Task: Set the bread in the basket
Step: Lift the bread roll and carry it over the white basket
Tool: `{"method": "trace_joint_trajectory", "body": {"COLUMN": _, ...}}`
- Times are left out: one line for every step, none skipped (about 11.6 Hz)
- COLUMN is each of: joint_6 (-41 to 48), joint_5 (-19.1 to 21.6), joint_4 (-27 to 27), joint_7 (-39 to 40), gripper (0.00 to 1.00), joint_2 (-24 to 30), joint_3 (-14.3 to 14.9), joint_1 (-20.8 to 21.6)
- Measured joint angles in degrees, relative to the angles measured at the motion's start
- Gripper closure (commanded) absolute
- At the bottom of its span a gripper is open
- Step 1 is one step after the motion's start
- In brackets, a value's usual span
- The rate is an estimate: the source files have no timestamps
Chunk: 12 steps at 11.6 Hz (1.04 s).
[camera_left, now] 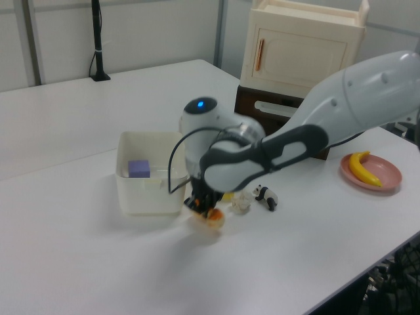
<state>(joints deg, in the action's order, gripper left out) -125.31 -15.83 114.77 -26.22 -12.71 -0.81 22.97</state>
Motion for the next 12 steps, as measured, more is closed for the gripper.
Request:
{"method": "trace_joint_trajectory", "body": {"joint_6": 1.6, "joint_5": -0.1, "joint_4": -0.2, "joint_7": 0.0, "gripper": 1.00, "joint_2": 1.6, "joint_3": 0.0, "joint_1": -1.0}}
{"method": "trace_joint_trajectory", "body": {"joint_6": 3.3, "joint_5": -0.1, "joint_4": -0.4, "joint_7": 0.1, "gripper": 1.00, "joint_2": 3.5, "joint_3": 0.0, "joint_1": -2.2}}
{"method": "trace_joint_trajectory", "body": {"joint_6": 5.4, "joint_5": -0.1, "joint_4": -0.6, "joint_7": 0.4, "gripper": 1.00, "joint_2": 6.5, "joint_3": 0.1, "joint_1": -3.9}}
{"method": "trace_joint_trajectory", "body": {"joint_6": 6.4, "joint_5": -0.1, "joint_4": -1.0, "joint_7": 0.5, "gripper": 0.98, "joint_2": 9.1, "joint_3": 0.1, "joint_1": -5.3}}
{"method": "trace_joint_trajectory", "body": {"joint_6": 6.5, "joint_5": 0.4, "joint_4": -2.7, "joint_7": 0.5, "gripper": 0.97, "joint_2": 10.4, "joint_3": 0.1, "joint_1": -6.4}}
{"method": "trace_joint_trajectory", "body": {"joint_6": 6.5, "joint_5": 2.0, "joint_4": -5.8, "joint_7": 0.5, "gripper": 0.97, "joint_2": 10.2, "joint_3": 0.1, "joint_1": -7.0}}
{"method": "trace_joint_trajectory", "body": {"joint_6": 6.5, "joint_5": 3.3, "joint_4": -8.7, "joint_7": 0.5, "gripper": 0.97, "joint_2": 9.3, "joint_3": 0.1, "joint_1": -7.2}}
{"method": "trace_joint_trajectory", "body": {"joint_6": 6.5, "joint_5": 4.5, "joint_4": -12.7, "joint_7": 0.5, "gripper": 0.97, "joint_2": 7.4, "joint_3": 0.1, "joint_1": -7.1}}
{"method": "trace_joint_trajectory", "body": {"joint_6": 6.5, "joint_5": 4.9, "joint_4": -16.2, "joint_7": 0.4, "gripper": 0.95, "joint_2": 5.2, "joint_3": 0.0, "joint_1": -7.0}}
{"method": "trace_joint_trajectory", "body": {"joint_6": 6.5, "joint_5": 4.9, "joint_4": -19.2, "joint_7": 0.4, "gripper": 0.94, "joint_2": 2.9, "joint_3": -0.3, "joint_1": -6.9}}
{"method": "trace_joint_trajectory", "body": {"joint_6": 6.5, "joint_5": 4.9, "joint_4": -21.9, "joint_7": 0.4, "gripper": 0.94, "joint_2": 0.8, "joint_3": -0.5, "joint_1": -6.5}}
{"method": "trace_joint_trajectory", "body": {"joint_6": 6.2, "joint_5": 4.9, "joint_4": -23.4, "joint_7": 0.4, "gripper": 0.94, "joint_2": -0.6, "joint_3": -0.6, "joint_1": -5.8}}
